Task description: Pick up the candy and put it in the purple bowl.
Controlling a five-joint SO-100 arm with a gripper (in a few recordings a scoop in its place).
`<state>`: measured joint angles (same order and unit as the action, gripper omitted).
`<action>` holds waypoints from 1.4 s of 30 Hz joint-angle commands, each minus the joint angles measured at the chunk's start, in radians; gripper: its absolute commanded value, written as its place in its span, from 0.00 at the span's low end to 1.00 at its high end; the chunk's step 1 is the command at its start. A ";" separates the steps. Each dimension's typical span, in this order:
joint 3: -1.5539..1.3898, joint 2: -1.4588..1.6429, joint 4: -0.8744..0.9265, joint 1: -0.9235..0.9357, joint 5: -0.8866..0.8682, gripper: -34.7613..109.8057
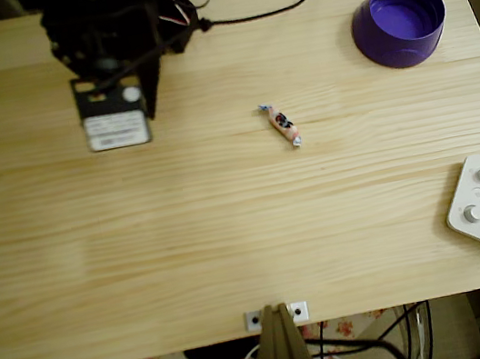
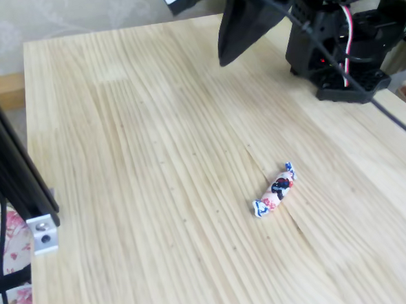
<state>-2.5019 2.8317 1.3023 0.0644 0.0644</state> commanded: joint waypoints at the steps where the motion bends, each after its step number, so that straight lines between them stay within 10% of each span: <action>1: 0.221 -0.077 0.031 -0.092 0.011 0.24; 16: 0.462 -0.397 0.137 -0.558 -0.256 0.24; 42: 0.433 -0.591 -0.005 -0.842 -0.635 0.24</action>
<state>-2.0724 2.2289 1.3376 -0.7455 -0.5660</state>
